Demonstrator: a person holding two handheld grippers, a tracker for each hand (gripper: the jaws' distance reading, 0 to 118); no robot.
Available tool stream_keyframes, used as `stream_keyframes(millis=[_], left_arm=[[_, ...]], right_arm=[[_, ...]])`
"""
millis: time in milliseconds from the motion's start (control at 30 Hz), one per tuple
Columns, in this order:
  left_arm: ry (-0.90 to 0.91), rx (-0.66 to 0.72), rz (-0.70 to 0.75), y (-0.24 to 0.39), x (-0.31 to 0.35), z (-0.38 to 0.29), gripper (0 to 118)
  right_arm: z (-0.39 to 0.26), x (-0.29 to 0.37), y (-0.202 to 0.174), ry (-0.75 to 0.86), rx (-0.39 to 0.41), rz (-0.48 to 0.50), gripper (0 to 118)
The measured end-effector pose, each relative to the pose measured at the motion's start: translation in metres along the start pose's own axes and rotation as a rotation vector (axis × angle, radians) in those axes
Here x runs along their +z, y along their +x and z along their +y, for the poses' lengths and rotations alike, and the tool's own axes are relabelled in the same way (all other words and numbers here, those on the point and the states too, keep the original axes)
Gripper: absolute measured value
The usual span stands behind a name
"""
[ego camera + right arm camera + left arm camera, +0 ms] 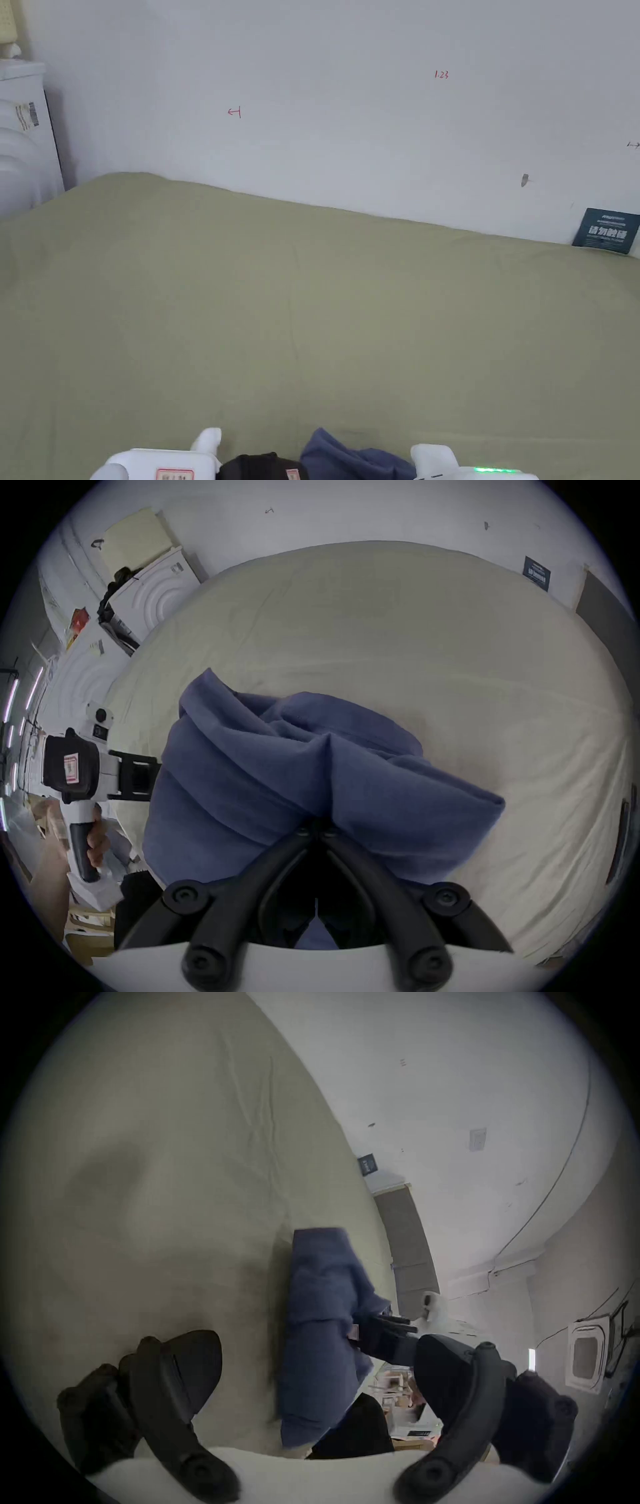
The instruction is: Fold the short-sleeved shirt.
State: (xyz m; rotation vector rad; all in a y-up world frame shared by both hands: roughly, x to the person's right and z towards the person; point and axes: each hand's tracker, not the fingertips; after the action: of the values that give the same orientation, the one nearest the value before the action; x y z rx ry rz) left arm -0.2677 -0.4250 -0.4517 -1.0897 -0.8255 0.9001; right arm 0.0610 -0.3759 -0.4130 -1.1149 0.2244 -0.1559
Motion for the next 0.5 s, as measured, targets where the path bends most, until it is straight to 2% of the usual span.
stream_keyframes(millis=[33,100,133,167,200,233,267,300,333,400,433,500], left_arm=[[0.005,-0.006,-0.050,0.002,-0.004,0.001,114],[-0.051,0.007,-0.040,0.016,-0.016,-0.004,112],[-0.071,-0.010,-0.045,0.019,-0.022,-0.005,97],[-0.081,-0.024,-0.037,0.021,-0.027,-0.006,67],[-0.113,-0.026,0.026,0.024,-0.032,-0.005,26],[-0.130,-0.047,0.148,0.027,-0.042,-0.009,20],[-0.125,-0.078,0.204,0.023,-0.046,-0.012,20],[-0.094,-0.027,0.075,0.018,-0.038,-0.011,20],[-0.090,0.003,0.048,0.026,-0.037,-0.009,20],[-0.105,-0.036,0.095,0.033,-0.032,-0.010,20],[-0.110,-0.099,0.102,0.038,-0.029,-0.009,20],[-0.111,-0.101,0.095,0.050,-0.018,-0.003,20]], right_arm=[[0.000,-0.002,0.005,0.005,-0.016,0.009,0],[-0.001,-0.002,0.009,0.011,-0.044,0.027,0],[-0.002,-0.002,0.011,0.014,-0.050,0.033,0],[-0.003,0.000,0.009,0.017,-0.055,0.038,0],[-0.003,0.000,0.010,0.019,-0.065,0.042,0],[-0.003,0.000,0.010,0.023,-0.078,0.042,0],[-0.004,0.000,0.011,0.025,-0.089,0.048,0],[-0.005,0.001,0.009,0.030,-0.096,0.040,0],[-0.006,0.002,0.008,0.041,-0.100,0.040,0],[-0.005,0.004,0.003,0.045,-0.097,0.036,0],[-0.003,0.004,0.000,0.050,-0.090,0.021,0],[0.002,0.009,-0.013,0.064,-0.090,-0.009,0]])
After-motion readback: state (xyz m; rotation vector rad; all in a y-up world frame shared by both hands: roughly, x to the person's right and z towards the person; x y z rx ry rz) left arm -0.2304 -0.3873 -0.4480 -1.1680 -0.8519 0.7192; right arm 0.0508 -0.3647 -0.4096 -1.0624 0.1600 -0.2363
